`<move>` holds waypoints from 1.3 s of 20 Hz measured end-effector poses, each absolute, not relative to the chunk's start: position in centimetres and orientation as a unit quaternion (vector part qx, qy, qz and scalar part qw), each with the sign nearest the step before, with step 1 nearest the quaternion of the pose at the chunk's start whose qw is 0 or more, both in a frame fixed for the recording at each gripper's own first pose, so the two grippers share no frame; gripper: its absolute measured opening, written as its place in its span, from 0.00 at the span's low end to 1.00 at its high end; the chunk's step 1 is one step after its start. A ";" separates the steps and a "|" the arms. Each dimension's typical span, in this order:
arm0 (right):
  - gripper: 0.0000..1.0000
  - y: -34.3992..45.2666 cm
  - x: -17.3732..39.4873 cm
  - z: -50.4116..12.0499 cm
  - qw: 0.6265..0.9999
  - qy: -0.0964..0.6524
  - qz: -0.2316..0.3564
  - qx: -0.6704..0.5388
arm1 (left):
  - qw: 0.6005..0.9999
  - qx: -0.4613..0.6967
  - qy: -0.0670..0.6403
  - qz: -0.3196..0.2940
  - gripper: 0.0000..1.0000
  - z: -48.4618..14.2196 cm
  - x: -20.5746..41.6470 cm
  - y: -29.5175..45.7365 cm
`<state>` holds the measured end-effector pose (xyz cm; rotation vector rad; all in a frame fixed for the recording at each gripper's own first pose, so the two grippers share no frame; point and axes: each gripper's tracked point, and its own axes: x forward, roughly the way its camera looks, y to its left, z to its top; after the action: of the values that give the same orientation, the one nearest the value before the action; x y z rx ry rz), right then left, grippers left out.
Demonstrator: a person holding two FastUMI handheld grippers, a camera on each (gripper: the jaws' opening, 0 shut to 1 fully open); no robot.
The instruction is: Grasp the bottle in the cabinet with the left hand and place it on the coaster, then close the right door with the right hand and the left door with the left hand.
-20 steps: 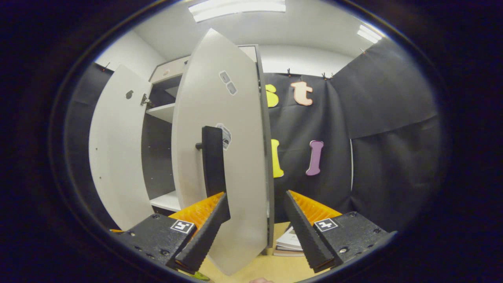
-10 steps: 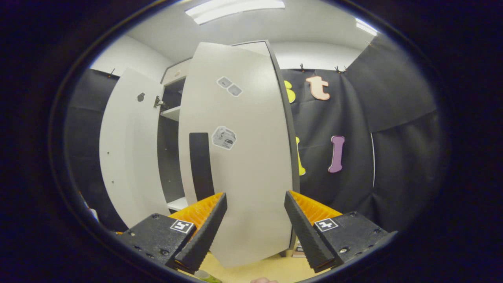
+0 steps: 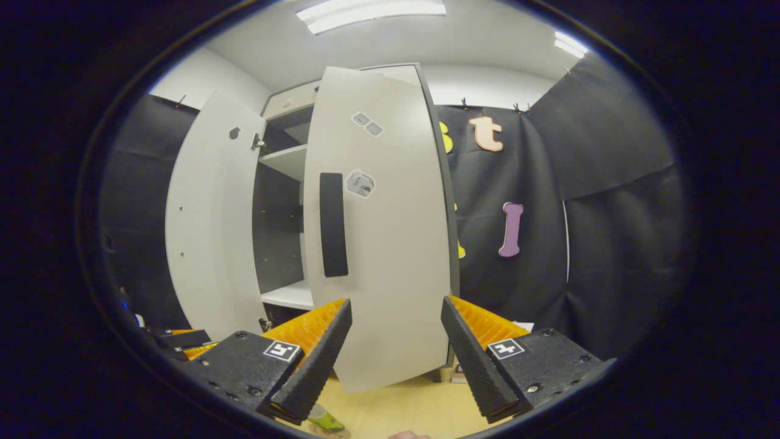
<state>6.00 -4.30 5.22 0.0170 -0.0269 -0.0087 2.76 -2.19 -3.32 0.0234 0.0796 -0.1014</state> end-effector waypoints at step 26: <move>0.97 -2.0 4.4 0.3 1.000 -0.007 0.000 -0.017 | 0.983 -0.027 -0.024 0.178 1.00 11.5 4.7 22.2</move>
<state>4.38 -1.95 0.31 -0.0333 -0.0148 -0.0009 4.65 22.16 11.47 -0.0542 -0.0489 0.3577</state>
